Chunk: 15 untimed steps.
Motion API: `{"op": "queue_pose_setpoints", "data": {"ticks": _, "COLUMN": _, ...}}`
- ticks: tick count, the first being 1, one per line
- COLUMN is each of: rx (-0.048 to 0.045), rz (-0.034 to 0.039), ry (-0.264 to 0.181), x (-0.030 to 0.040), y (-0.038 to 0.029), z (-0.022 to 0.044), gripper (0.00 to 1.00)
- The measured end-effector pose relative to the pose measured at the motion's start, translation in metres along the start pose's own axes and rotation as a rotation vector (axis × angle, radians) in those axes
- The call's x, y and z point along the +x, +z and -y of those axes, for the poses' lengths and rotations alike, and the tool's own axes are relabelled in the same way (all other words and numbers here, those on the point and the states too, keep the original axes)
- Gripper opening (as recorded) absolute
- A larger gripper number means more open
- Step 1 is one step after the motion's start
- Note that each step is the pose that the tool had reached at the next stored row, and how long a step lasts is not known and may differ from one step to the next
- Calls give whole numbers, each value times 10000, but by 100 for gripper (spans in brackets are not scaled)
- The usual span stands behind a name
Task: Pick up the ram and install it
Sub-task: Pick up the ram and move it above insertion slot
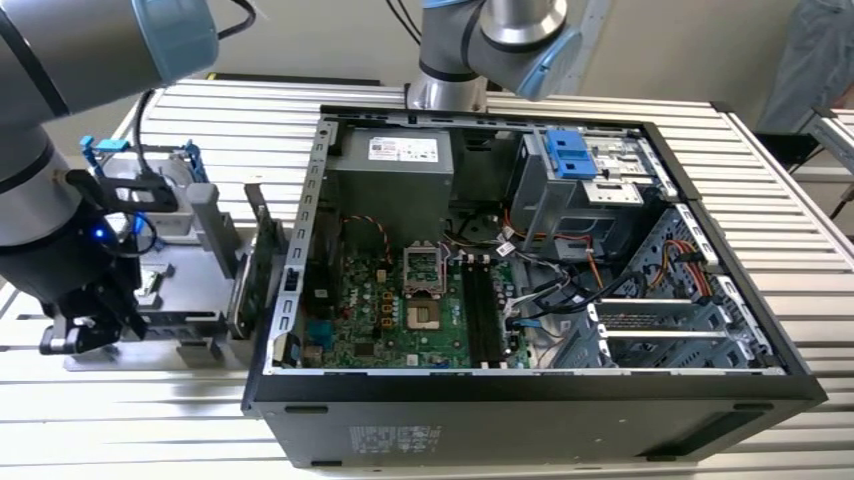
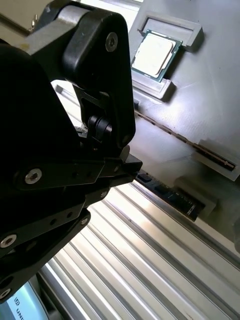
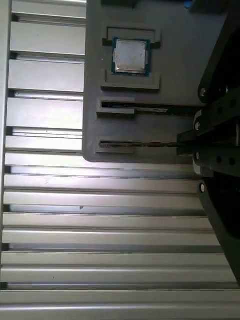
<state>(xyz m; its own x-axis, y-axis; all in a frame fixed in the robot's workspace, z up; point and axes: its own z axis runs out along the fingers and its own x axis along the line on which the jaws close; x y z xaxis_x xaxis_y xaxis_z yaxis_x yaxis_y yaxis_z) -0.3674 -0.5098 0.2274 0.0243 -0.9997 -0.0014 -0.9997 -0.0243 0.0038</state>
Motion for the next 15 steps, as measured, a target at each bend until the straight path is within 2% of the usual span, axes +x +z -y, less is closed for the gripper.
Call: {"op": "queue_pose_setpoints", "data": {"ticks": 15, "rx": 0, "rz": 0, "ry": 1, "x": 0, "y": -193, "z": -6, "gripper": 0}}
